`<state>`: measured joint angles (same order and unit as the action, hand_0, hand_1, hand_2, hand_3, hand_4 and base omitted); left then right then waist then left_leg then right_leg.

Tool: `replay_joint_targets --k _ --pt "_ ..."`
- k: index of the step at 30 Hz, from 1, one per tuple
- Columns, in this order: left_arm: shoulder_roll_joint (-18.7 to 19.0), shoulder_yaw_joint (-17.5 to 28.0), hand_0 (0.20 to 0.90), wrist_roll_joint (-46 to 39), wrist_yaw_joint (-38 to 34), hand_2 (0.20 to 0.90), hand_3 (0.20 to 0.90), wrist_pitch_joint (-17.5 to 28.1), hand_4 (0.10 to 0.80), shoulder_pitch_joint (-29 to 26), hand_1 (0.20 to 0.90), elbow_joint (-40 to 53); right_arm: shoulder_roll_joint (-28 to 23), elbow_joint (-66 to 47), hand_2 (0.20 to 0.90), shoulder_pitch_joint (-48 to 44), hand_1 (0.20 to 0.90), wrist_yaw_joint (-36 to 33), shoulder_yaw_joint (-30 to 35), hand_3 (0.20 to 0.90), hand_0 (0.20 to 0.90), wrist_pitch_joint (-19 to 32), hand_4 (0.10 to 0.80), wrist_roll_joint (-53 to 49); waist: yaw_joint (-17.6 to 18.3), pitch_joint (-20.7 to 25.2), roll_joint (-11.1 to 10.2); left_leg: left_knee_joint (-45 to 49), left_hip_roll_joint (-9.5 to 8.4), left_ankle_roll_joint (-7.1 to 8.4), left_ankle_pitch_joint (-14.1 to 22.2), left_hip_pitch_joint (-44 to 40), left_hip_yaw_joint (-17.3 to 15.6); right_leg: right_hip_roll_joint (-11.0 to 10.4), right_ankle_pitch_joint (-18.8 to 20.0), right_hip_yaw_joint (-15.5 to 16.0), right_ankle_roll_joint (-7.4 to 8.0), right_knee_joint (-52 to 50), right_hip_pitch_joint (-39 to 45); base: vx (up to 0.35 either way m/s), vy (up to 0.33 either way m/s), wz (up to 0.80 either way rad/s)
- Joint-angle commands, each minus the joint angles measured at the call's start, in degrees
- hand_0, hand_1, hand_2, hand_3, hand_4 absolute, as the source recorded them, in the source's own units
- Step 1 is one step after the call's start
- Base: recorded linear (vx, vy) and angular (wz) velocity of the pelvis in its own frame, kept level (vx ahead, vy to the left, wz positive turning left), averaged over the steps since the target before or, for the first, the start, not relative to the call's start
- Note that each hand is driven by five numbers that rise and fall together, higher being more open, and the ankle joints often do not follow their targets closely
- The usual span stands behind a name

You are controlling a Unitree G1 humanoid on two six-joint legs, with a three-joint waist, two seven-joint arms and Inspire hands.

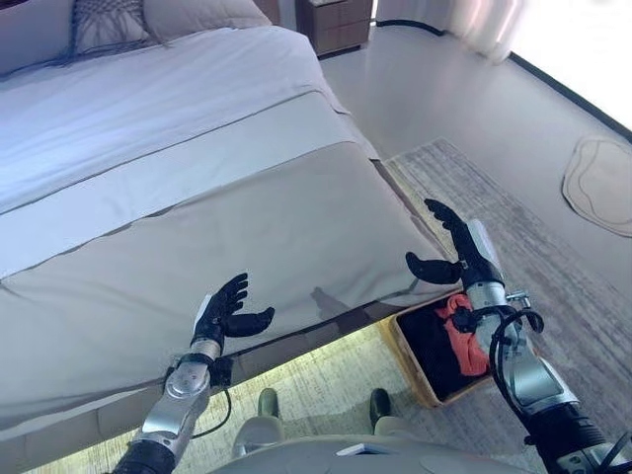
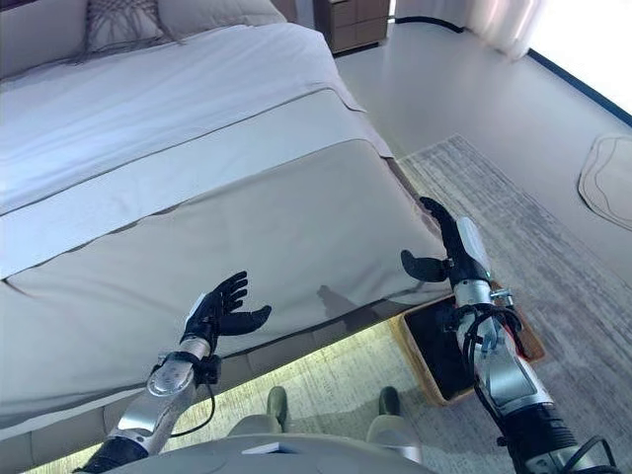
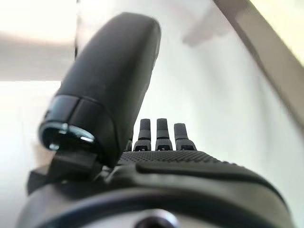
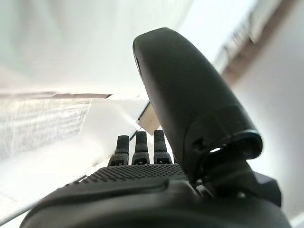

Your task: Pick up the clothes from the bed and place them into the basket

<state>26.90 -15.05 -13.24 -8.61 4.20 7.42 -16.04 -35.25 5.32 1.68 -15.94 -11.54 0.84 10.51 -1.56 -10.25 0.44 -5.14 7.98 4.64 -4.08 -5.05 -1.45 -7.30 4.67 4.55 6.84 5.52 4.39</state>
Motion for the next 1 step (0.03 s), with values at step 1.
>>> replay_joint_targets --k 1 --pt "3.7 1.7 0.900 3.0 0.0 0.900 0.900 7.2 0.800 -4.4 0.900 1.8 -2.2 0.9 0.900 -3.5 0.900 -2.8 -0.3 0.900 0.900 2.7 0.800 5.5 -0.6 4.8 -2.1 0.1 0.62 -0.72 2.2 0.6 1.7 -2.9 -0.8 3.5 0.58 -0.5 1.3 0.027 -0.005 0.17"
